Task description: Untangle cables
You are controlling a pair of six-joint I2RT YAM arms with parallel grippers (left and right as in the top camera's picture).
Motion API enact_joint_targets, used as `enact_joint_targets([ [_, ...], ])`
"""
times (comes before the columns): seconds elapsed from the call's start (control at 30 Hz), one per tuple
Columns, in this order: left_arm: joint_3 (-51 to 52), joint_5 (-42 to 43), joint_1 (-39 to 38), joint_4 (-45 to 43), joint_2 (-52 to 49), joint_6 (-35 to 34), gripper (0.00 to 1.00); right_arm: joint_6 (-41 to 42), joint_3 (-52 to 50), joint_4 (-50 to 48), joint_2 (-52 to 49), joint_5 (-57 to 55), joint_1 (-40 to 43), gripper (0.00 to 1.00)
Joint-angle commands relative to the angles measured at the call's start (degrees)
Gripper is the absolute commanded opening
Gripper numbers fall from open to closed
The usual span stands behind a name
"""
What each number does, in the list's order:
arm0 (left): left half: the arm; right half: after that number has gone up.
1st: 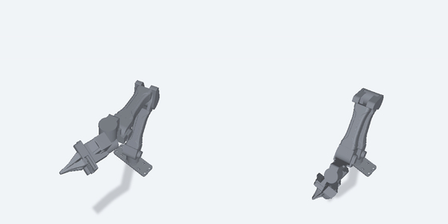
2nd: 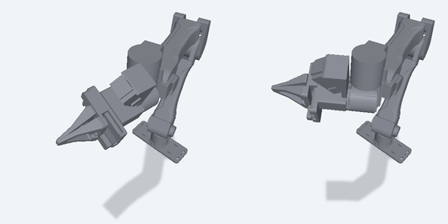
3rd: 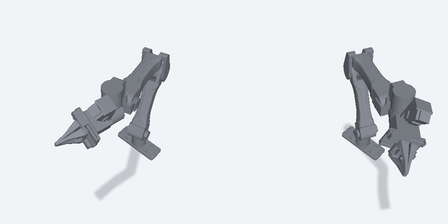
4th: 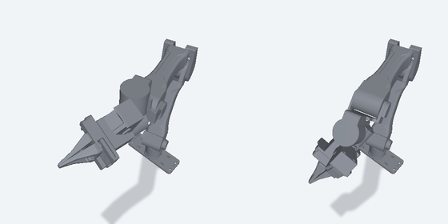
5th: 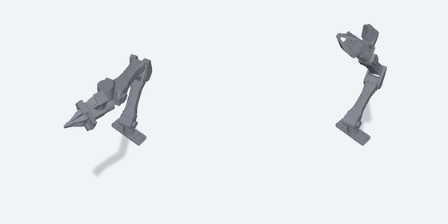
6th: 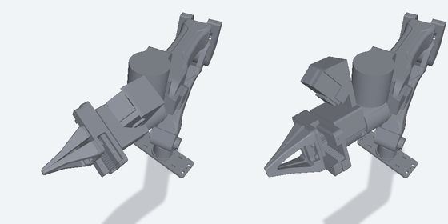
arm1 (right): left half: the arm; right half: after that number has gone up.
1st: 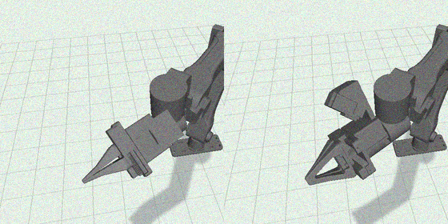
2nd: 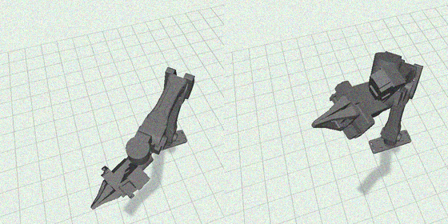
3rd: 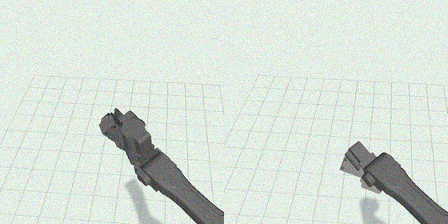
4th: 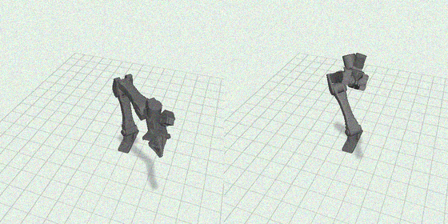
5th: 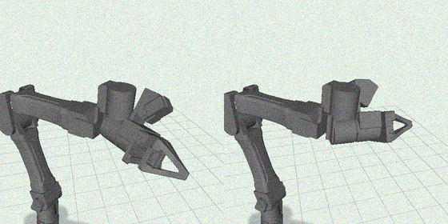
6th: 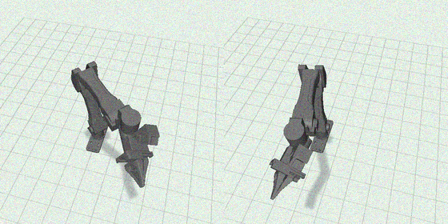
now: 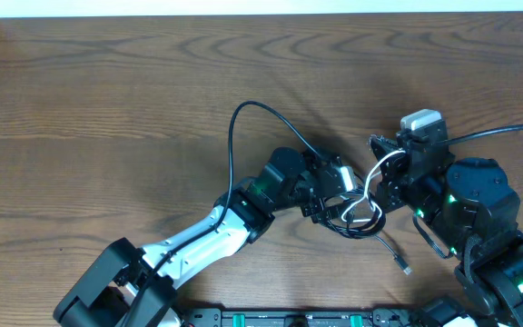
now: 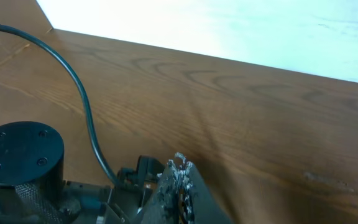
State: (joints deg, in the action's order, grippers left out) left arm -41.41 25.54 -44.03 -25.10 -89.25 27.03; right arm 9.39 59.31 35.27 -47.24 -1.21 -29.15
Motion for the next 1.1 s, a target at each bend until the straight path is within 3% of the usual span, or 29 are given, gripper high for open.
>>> enact_joint_targets([
  [0.0,-0.9,-1.7,0.0,-1.6,0.1,0.3,0.88,-0.7,1.9,-0.1,0.4,0.2,-0.5,0.01],
  [0.03,-0.9,-2.7,0.0,-1.8,0.2,0.3,0.77,-0.7,1.9,0.0,0.4,0.0,-0.5,0.01],
  [0.07,-0.9,-3.8,0.0,-2.1,0.5,0.2,0.59,-0.7,1.9,0.2,0.4,-0.3,-0.5,0.01],
  [0.1,-0.9,-5.7,0.0,-2.1,1.2,0.1,0.08,-0.7,1.9,0.7,0.4,-0.9,-0.5,0.01],
  [0.37,-0.9,-8.7,0.2,-2.1,5.9,-0.3,0.07,-0.6,1.9,1.4,0.4,-4.6,-0.5,0.01],
  [0.7,-0.9,-8.7,5.1,3.2,13.3,-0.3,0.07,6.0,1.9,8.7,0.4,-27.0,2.1,0.01],
  [0.93,-0.9,-10.1,12.2,8.5,17.9,-0.3,0.07,10.8,1.9,11.7,0.4,-37.9,12.4,0.01],
  [1.07,-0.9,-15.4,20.9,11.5,22.3,-0.2,0.07,10.8,1.9,11.7,0.4,-38.3,24.3,0.01],
])
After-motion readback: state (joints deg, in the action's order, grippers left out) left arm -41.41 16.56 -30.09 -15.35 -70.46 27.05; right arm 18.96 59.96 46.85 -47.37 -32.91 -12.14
